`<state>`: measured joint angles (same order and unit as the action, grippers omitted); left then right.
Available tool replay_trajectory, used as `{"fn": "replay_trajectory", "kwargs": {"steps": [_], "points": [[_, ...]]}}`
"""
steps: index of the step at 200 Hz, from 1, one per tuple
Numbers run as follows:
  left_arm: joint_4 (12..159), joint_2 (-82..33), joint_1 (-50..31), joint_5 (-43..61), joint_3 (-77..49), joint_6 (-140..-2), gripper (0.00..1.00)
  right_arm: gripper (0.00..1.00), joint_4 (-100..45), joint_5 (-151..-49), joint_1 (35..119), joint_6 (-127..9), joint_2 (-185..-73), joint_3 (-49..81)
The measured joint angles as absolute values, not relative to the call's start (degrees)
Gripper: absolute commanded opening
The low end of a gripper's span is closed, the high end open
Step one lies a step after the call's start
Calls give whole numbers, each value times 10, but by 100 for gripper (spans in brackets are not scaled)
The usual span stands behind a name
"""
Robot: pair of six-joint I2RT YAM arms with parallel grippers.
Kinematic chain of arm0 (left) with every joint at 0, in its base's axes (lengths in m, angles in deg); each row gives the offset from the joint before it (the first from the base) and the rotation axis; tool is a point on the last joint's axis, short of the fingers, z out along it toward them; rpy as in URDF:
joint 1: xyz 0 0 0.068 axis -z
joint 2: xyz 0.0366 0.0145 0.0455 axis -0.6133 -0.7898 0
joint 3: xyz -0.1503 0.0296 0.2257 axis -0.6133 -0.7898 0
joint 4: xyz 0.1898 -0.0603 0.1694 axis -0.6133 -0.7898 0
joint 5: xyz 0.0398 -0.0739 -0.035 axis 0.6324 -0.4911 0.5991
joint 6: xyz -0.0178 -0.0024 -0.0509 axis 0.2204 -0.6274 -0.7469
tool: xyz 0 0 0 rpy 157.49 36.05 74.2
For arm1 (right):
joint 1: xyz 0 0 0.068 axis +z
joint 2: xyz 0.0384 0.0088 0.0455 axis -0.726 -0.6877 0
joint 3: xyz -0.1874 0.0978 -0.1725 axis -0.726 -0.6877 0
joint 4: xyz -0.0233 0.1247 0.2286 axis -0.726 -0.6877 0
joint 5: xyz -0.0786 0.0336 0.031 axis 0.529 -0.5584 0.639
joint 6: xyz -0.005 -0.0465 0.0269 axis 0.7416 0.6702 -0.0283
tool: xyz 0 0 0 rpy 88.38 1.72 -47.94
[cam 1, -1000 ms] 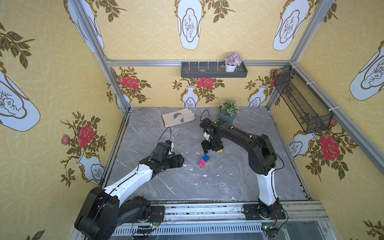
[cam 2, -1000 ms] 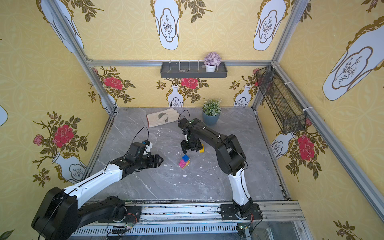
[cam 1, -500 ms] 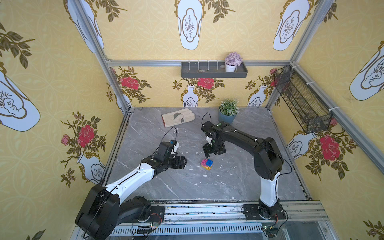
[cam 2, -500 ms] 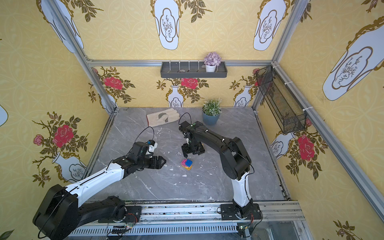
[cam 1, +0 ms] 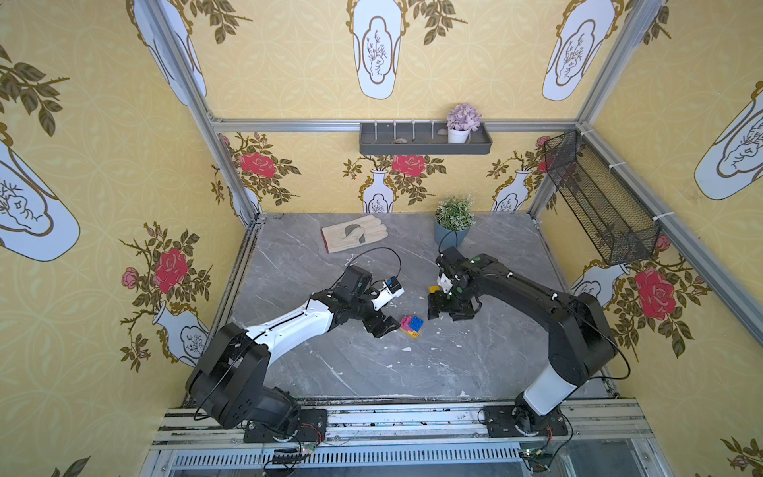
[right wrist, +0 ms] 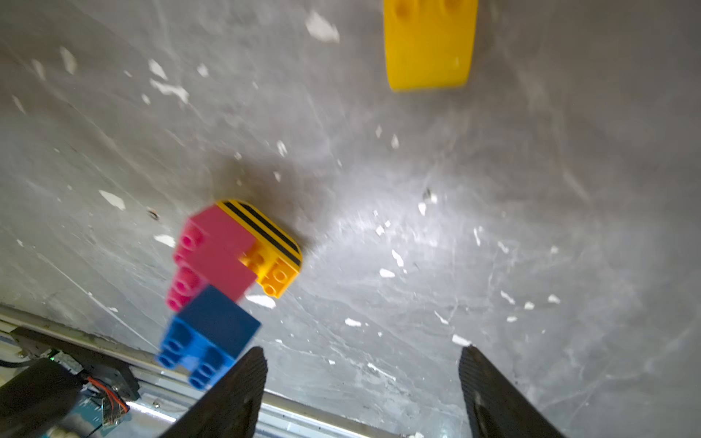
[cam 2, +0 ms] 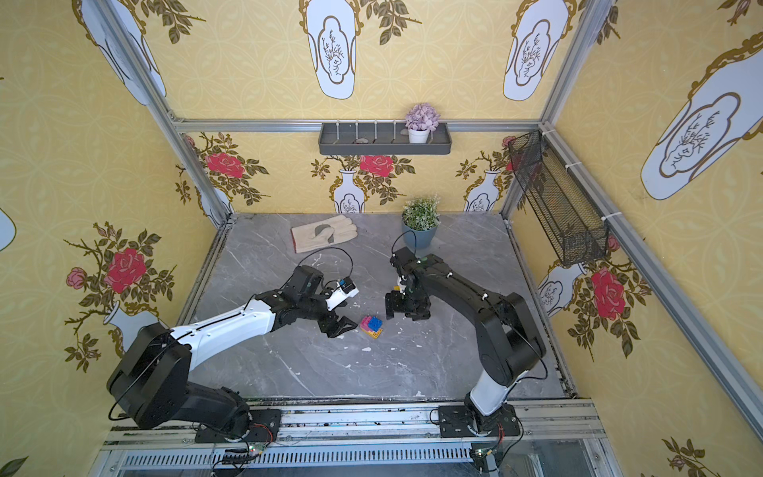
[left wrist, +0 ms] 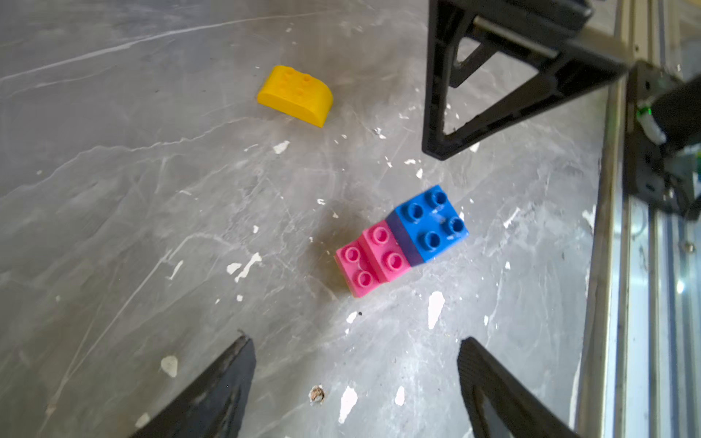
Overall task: Assemble the letter s with lego
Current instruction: Adjust the lego brick at the center of the board.
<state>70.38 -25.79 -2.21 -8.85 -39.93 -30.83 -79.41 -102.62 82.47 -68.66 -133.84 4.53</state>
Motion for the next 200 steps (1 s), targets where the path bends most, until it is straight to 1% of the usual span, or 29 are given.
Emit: {"fn": "replay_trajectory", "kwargs": {"steps": [22, 31, 49, 60, 67, 83, 89, 110, 121, 137, 165, 200], "points": [[701, -270, -33, -108, -409, -246, 87, 76, -770, -1055, 831, -725, -1307, -16], [700, -279, -45, -115, -408, -239, 87, 72, -757, -1065, 841, -739, -1306, -33], [702, -297, -83, -134, -395, -254, 88, 68, -727, -1084, 865, -769, -1315, -53], [707, -307, -105, -143, -386, -289, 87, 61, -700, -1092, 877, -787, -1324, -65], [711, -317, -119, -149, -381, -318, 84, 56, -683, -1099, 881, -799, -1329, -75], [713, -337, -141, -166, -375, -379, 67, 48, -650, -1103, 881, -826, -1338, -93], [713, -341, -144, -173, -377, -394, 65, 46, -637, -1105, 880, -834, -1341, -98], [716, -334, -143, -198, -403, -437, 66, 33, -602, -1116, 878, -852, -1350, -105], [718, -325, -143, -206, -416, -451, 66, 31, -587, -1126, 876, -854, -1355, -108], [720, -318, -145, -208, -423, -466, 66, 24, -565, -1139, 871, -864, -1360, -113], [723, -316, -145, -205, -422, -475, 68, 18, -523, -1171, 854, -867, -1367, -127], [724, -308, -145, -200, -426, -478, 69, 16, -468, -1199, 823, -869, -1372, -143]]}}
